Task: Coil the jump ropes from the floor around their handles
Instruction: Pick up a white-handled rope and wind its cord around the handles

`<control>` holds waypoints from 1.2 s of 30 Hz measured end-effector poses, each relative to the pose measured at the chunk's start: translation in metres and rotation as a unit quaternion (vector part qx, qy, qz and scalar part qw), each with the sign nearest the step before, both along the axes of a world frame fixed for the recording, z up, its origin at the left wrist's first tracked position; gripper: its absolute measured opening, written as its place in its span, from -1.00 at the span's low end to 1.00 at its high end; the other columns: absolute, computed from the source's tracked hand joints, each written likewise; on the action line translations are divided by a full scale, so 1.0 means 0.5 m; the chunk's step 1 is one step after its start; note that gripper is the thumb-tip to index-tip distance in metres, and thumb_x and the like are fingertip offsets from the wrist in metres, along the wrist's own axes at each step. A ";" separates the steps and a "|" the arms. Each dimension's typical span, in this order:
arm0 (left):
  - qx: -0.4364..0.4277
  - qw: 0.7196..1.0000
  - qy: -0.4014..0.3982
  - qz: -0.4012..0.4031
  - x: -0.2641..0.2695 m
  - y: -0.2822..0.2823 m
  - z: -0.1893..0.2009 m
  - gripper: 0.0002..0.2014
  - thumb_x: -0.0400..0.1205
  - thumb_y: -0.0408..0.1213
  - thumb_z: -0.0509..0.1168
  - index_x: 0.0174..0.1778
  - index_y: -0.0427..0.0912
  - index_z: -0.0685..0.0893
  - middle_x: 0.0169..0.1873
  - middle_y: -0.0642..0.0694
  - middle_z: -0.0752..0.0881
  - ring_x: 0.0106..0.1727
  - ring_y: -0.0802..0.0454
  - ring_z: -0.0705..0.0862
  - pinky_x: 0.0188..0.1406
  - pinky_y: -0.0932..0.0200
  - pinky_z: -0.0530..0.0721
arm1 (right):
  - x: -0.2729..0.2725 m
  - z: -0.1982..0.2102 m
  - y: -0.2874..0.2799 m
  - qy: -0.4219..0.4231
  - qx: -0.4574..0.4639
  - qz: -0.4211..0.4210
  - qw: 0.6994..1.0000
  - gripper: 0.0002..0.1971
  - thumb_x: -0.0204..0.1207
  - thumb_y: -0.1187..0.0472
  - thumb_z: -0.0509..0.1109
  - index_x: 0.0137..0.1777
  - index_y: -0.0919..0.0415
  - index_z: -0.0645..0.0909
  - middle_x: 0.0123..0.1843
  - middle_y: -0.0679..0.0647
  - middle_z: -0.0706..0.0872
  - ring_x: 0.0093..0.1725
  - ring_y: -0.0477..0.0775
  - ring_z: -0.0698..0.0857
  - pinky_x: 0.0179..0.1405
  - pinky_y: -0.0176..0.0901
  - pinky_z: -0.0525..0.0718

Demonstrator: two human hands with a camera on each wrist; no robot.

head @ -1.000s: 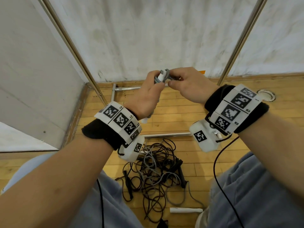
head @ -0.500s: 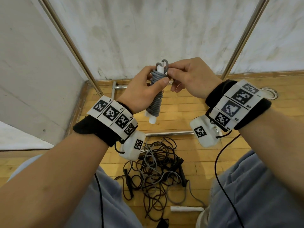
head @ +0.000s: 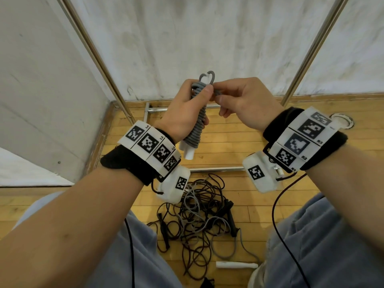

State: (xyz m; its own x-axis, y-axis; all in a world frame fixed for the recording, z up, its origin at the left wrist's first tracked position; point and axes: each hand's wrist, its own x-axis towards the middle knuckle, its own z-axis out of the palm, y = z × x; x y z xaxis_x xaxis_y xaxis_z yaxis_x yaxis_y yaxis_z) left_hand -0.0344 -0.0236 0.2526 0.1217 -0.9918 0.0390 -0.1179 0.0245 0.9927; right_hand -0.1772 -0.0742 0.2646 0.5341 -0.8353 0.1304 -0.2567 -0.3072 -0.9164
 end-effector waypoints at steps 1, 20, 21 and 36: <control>0.000 1.000 0.009 -0.005 -0.001 0.001 0.001 -0.90 0.74 -0.23 0.16 0.07 -0.17 0.42 -0.31 -0.04 0.55 -0.49 -0.06 0.57 -0.53 0.14 0.59 | 0.000 0.000 0.000 0.007 -0.015 -0.006 1.000 -0.69 0.57 0.38 0.32 0.29 0.20 0.64 -0.20 -0.08 0.72 -0.39 -0.07 0.65 -0.27 -0.26 0.71; -0.042 0.992 -0.074 0.090 -0.009 0.000 -0.022 -0.85 0.72 -0.13 0.18 -0.01 -0.13 0.54 -0.32 -0.05 0.66 -0.51 0.06 0.67 -0.47 0.16 0.62 | 0.031 -0.024 0.024 0.120 -0.123 -0.055 0.984 -0.85 0.58 0.27 0.31 0.11 0.15 0.61 -0.08 0.01 0.71 -0.28 -0.12 0.75 -0.32 -0.44 0.63; -0.040 0.992 -0.077 0.093 -0.009 -0.001 -0.024 -0.85 0.73 -0.13 0.18 -0.01 -0.12 0.54 -0.31 -0.04 0.67 -0.50 0.06 0.67 -0.47 0.15 0.63 | 0.030 -0.024 0.025 0.124 -0.125 -0.051 0.983 -0.82 0.57 0.28 0.31 0.13 0.16 0.62 -0.07 0.00 0.70 -0.19 -0.03 0.76 -0.19 -0.34 0.66; -0.078 0.982 -0.143 0.095 -0.012 0.006 -0.032 -0.85 0.74 -0.11 0.10 0.10 -0.09 0.47 -0.14 -0.02 0.62 -0.21 0.05 0.59 -0.16 0.09 0.56 | 0.026 -0.012 0.024 0.043 -0.096 -0.084 0.991 -0.92 0.48 0.26 0.45 -0.14 0.20 0.78 -0.32 0.06 0.79 -0.31 0.03 0.78 -0.18 0.02 0.77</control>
